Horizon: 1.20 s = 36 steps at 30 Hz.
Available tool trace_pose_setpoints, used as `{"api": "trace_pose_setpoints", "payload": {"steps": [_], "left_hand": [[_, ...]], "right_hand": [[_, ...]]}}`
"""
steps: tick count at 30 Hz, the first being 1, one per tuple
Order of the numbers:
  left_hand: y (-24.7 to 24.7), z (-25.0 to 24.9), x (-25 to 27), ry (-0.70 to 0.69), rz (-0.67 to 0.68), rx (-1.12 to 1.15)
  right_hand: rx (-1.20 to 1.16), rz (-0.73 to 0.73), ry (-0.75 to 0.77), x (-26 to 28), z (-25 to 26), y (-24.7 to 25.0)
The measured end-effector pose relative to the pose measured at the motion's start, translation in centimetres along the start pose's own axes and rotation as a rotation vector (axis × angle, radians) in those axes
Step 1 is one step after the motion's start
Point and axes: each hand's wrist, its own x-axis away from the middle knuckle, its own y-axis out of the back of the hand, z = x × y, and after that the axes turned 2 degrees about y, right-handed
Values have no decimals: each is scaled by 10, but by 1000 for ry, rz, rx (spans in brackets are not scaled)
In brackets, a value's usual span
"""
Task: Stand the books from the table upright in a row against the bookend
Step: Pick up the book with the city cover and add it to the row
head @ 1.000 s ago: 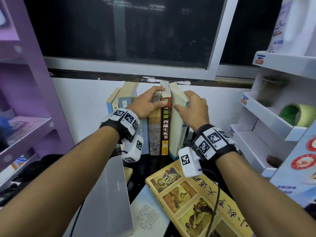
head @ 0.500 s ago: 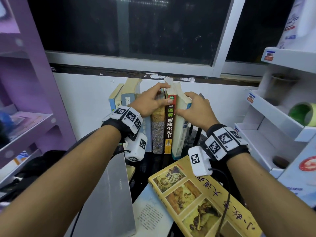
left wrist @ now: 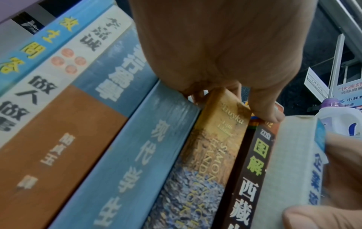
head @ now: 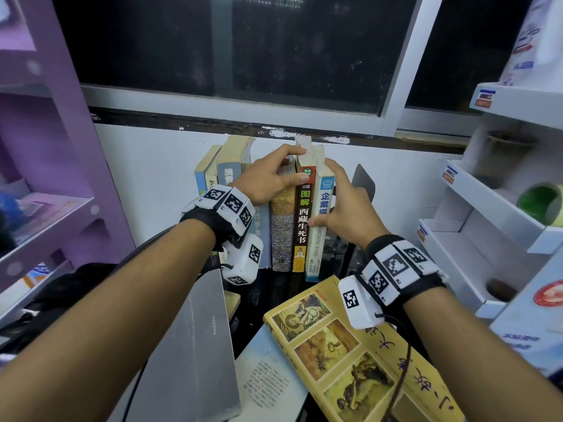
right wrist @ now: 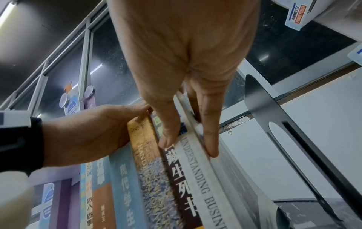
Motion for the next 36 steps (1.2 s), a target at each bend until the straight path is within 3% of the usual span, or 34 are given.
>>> {"api": "trace_pose_setpoints", "payload": {"steps": [7, 22, 36], "left_hand": [[1, 2, -1, -23, -4, -14], [1, 4, -2, -16, -4, 1], [0, -6, 5, 26, -23, -51]], "right_hand": [[-15, -67, 15, -11, -5, -6], [48, 53, -14, -21, -7, -2], [47, -13, 13, -9, -5, -3]]}}
